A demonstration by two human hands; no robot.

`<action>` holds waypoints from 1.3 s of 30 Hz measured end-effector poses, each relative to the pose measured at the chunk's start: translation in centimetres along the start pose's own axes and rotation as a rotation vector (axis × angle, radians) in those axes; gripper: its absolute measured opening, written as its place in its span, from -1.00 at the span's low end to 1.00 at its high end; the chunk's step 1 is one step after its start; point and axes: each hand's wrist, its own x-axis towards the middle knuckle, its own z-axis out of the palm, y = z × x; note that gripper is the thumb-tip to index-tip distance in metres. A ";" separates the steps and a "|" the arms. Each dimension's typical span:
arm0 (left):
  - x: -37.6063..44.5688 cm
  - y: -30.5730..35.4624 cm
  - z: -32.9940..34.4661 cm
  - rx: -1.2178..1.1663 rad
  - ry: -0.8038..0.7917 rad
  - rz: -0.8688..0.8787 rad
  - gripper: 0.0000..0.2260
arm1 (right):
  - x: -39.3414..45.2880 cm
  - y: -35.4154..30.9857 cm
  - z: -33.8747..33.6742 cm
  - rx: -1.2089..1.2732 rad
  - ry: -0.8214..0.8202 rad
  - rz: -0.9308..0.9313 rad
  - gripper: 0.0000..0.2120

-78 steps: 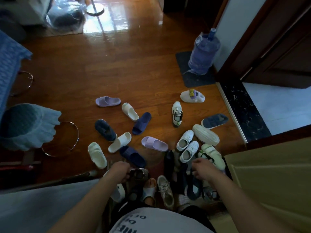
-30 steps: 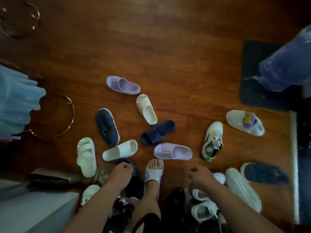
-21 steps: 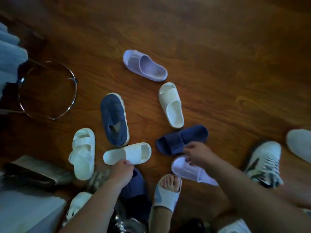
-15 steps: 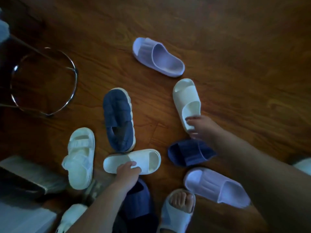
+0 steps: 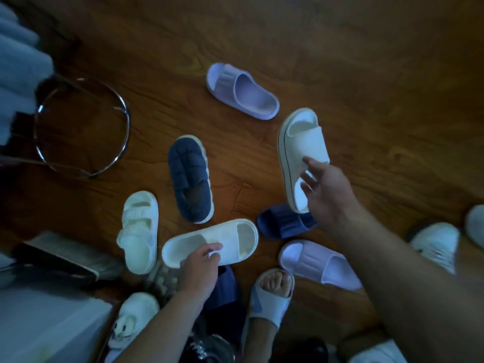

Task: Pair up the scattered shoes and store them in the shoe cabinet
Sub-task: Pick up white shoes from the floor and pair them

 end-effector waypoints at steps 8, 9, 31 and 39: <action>-20.6 4.2 -2.3 -0.079 -0.017 0.245 -0.76 | -27.8 0.3 -16.0 0.139 0.208 -0.110 -0.79; -23.2 4.1 -2.6 -0.117 -0.048 0.250 -0.76 | -31.5 1.0 -17.9 0.129 0.228 -0.112 -0.79; -71.8 -14.3 -17.5 0.385 -0.501 0.873 -0.48 | -85.0 26.5 -26.7 0.562 0.323 -0.399 -0.77; -70.0 -23.5 -19.6 0.722 -0.520 1.064 -0.27 | -89.4 35.0 -16.5 0.614 0.282 -0.405 -0.77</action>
